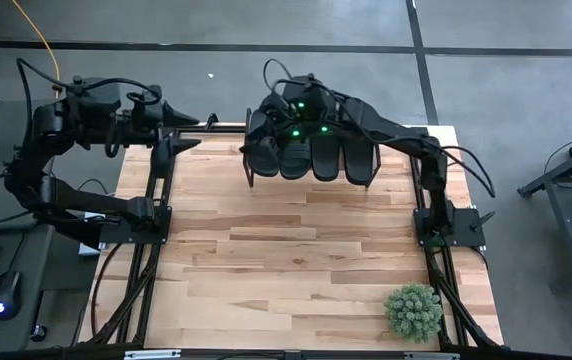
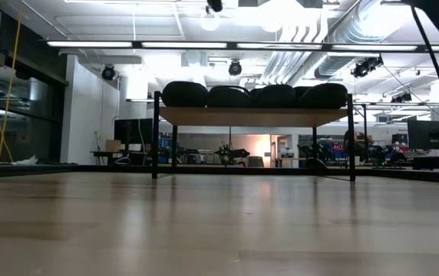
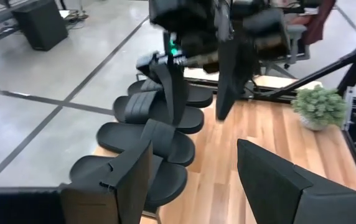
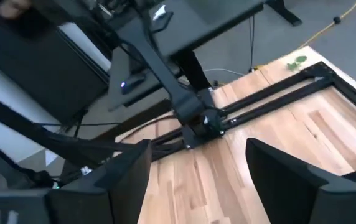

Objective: Pick and place slides into the shelf
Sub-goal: Return to Home Position

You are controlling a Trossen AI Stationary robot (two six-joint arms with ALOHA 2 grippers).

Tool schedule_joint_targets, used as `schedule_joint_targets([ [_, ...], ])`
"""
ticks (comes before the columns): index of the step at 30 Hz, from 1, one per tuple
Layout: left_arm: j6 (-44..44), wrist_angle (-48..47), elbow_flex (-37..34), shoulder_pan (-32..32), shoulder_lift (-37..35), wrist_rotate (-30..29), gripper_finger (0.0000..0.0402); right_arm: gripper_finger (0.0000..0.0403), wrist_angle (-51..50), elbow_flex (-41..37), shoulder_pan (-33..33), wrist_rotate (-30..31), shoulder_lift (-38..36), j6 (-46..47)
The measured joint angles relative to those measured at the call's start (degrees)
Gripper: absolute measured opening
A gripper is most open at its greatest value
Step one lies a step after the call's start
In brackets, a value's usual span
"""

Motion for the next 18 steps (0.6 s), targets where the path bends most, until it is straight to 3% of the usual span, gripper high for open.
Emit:
schedule_joint_targets([
  [11, -1.6, 0.1, 0.0, 0.0, -1.0, 3.6, 0.0216, 0.0252, 0.2, 0.0, 3.1, 0.6, -6.5, -0.8],
  [18, -3.7, 1.2, 0.0, 0.0, -2.6, 8.9, 0.0216, 0.0252, 0.4, 0.0, 6.2, 1.0, -10.4, -3.1],
])
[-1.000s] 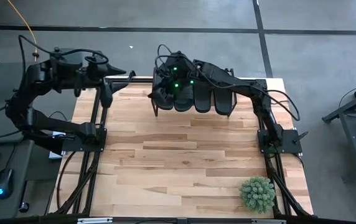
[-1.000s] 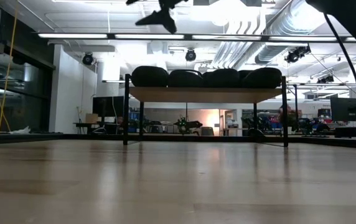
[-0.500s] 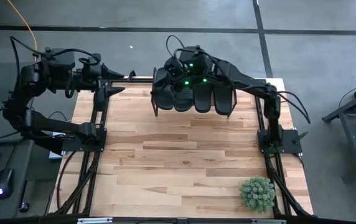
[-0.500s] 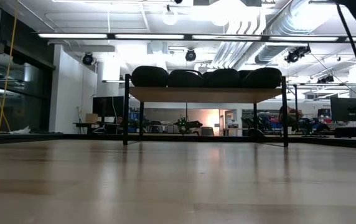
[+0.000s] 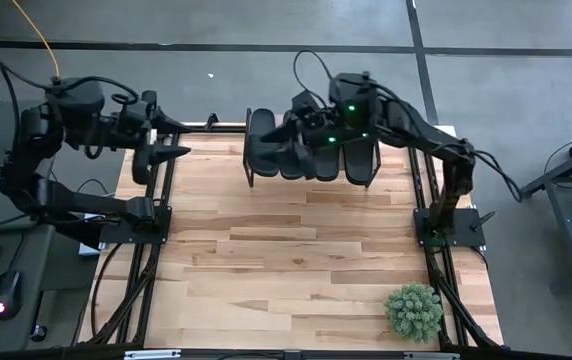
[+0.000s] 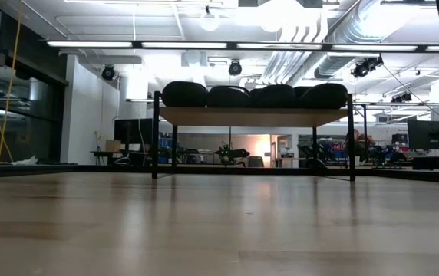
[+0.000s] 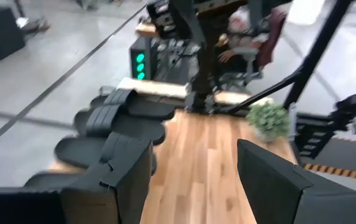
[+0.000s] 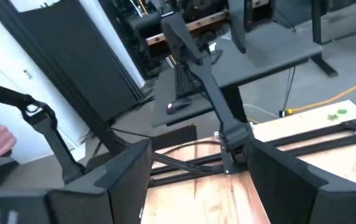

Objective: Pick and place slides into the shelf
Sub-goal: Return to Home Position

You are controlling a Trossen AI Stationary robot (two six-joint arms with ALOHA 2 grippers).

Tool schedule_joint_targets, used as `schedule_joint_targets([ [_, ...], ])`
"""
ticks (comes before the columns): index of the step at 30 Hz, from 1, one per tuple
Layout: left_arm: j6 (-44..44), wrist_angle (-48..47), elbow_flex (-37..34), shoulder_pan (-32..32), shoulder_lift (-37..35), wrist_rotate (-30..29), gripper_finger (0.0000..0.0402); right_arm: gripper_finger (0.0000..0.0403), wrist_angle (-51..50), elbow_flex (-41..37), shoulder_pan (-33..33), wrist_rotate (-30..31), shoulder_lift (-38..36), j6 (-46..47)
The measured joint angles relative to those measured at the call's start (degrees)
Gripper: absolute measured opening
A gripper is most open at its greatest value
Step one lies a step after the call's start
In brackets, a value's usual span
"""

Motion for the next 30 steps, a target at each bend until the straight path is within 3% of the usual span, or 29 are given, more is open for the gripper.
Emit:
schedule_joint_targets([
  [5, -0.9, 3.3, 0.0, 0.0, -1.3, 3.3, 0.0216, 0.0252, -0.1, 0.0, 1.9, 2.7, -2.0, -1.3],
  [11, -2.3, 6.8, 0.0, 0.0, -2.7, 5.0, 0.0216, 0.0252, -0.1, 0.0, 3.0, 2.9, -4.5, -1.8],
  [18, -3.4, 11.5, -0.9, 0.0, -3.2, 10.8, 0.0216, 0.0252, -0.2, 0.0, 3.9, 3.0, -7.6, -4.1],
  [22, -5.7, 17.3, -4.5, 0.0, -4.7, 13.4, 0.0216, 0.0252, -0.5, 0.0, 3.9, 3.9, -9.5, -4.4],
  [30, -11.7, 25.5, -16.0, 0.0, -10.7, 12.5, 0.0216, 0.0252, -1.4, 0.0, 3.9, 4.5, -13.0, -4.9],
])
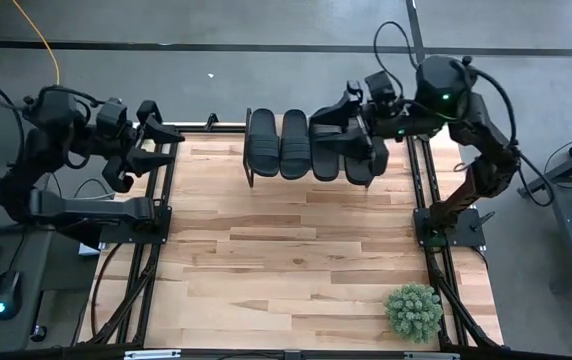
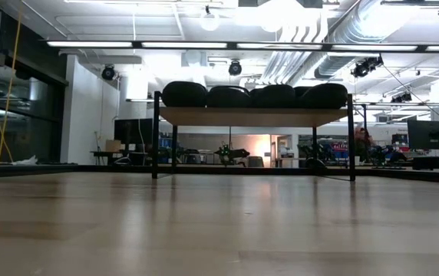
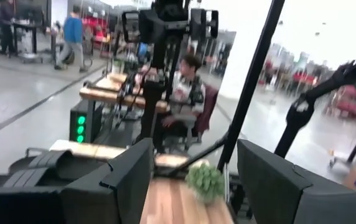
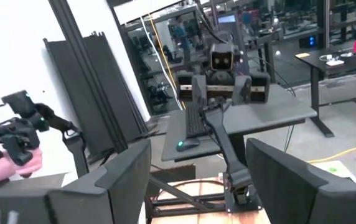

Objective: Pick and place slides into the shelf
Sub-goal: Return to Home Position

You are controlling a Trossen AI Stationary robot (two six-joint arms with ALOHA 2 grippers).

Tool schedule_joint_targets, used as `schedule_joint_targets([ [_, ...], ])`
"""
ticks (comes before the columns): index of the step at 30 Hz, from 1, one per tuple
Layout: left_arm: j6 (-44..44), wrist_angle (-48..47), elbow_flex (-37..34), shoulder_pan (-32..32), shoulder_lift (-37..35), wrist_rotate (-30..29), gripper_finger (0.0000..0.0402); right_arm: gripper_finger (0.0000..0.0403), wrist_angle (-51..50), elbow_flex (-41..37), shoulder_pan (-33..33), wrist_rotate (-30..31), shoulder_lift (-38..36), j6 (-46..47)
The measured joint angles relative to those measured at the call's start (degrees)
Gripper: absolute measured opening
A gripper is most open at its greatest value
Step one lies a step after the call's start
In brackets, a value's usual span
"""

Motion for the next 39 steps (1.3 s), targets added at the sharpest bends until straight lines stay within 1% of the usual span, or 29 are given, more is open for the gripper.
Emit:
schedule_joint_targets([
  [4, -4.4, 9.5, -7.0, 0.0, -3.3, -0.5, 0.0216, 0.0252, 1.4, 0.0, 0.0, 0.4, -0.7, 1.0],
  [6, -6.3, 12.0, -10.1, 0.0, -4.6, -0.9, 0.0216, 0.0252, 1.4, 0.0, 0.0, 1.1, -0.8, 1.7],
  [10, -10.0, 14.3, -14.5, 0.0, -5.5, -1.0, 0.0216, 0.0252, 1.2, 0.0, 0.0, 3.0, -0.8, 1.6],
  [14, -10.6, 15.3, -15.4, -2.4, -4.8, -2.2, 0.0216, 0.0252, 1.2, 0.0, 0.0, 3.0, -0.8, 0.6],
  [19, -7.8, 16.5, -15.4, -9.3, -4.1, -9.7, 0.0216, 0.0252, 1.4, 0.0, 0.0, 2.8, -0.8, 0.6],
  [23, -6.2, 14.7, -15.3, -15.5, -3.5, -16.0, 0.0216, 0.0252, 1.4, 0.0, 0.0, 2.5, -0.7, 0.6],
  [27, -3.2, 11.9, -15.3, -20.2, -3.5, -25.4, 0.0216, 0.0252, 1.4, 0.0, 0.0, 2.8, -0.7, 0.8],
  [30, -2.0, 10.7, -15.4, -21.8, -4.2, -31.0, 0.0216, 0.0252, 1.0, 0.0, -0.1, 2.8, -0.7, 0.5],
  [33, -1.9, 10.1, -15.3, -22.2, -5.2, -32.9, 0.0216, 0.0252, 0.4, 0.0, -0.8, 2.7, -0.7, -2.6],
  [35, -2.4, 10.1, -15.3, -22.1, -5.6, -33.2, 0.0216, 0.0252, -0.7, 0.0, -0.9, 2.5, -0.7, -2.7],
  [37, -2.8, 10.1, -15.3, -22.1, -6.1, -33.2, 0.0216, 0.0252, -1.7, 0.0, -0.9, 2.4, -0.7, -1.4],
  [39, -2.8, 10.1, -15.3, -22.1, -6.6, -33.2, 0.0216, 0.0252, -2.6, 0.0, -0.8, 1.8, -0.7, 1.9],
])
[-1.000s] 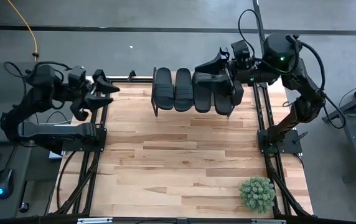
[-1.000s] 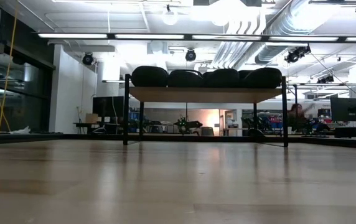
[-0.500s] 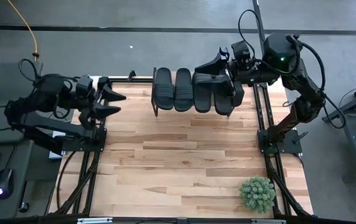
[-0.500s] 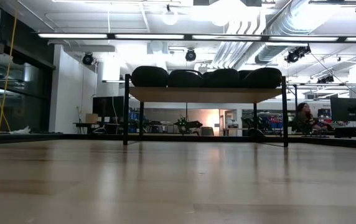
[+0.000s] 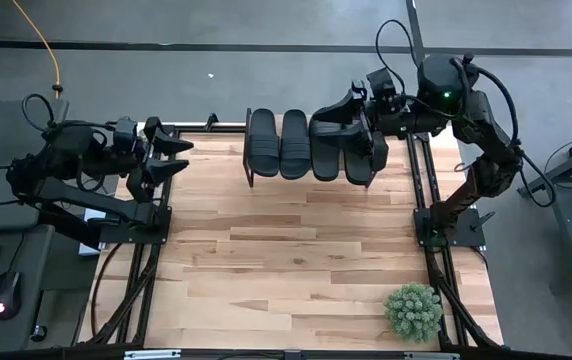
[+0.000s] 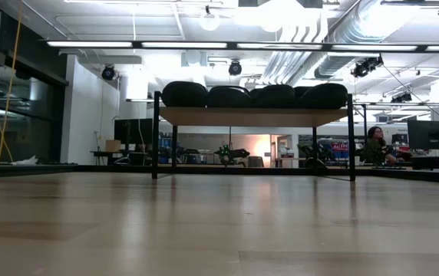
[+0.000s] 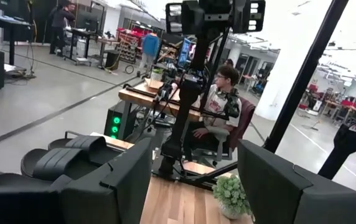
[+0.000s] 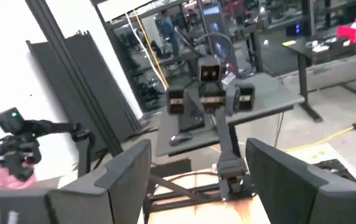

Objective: Pick and place slides into the shelf
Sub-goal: Return to Home Position

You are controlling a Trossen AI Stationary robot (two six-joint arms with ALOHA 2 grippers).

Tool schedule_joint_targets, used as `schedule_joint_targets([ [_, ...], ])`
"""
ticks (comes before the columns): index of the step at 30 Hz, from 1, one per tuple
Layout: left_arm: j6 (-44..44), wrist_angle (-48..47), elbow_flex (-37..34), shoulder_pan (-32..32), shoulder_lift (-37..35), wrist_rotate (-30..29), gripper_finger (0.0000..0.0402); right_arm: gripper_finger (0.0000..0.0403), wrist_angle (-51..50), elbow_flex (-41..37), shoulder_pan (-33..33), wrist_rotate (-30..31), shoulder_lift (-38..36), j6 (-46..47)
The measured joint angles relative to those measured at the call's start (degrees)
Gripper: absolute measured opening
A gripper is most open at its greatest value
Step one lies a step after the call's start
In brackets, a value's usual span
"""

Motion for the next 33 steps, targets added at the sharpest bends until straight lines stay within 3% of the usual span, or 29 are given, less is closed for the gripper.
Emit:
schedule_joint_targets([
  [11, 1.8, -3.6, 0.0, 0.0, -3.3, 0.0, 0.0216, 0.0252, -1.9, 0.0, 3.2, -1.9, -3.5, -5.2],
  [23, 4.3, -5.0, 0.0, 0.0, -3.7, 0.0, 0.0216, 0.0252, -5.9, -0.6, 3.1, 5.6, -14.9, -8.8],
  [29, 4.6, -6.1, 0.0, 0.0, -5.3, -2.8, 0.0216, 0.0252, -5.2, -7.4, 3.1, 6.7, -21.5, -9.3],
  [33, 4.7, -8.0, 0.0, 0.0, -7.2, -3.1, 0.0216, 0.0252, -0.2, -16.9, 3.1, 9.2, -27.6, -9.2],
])
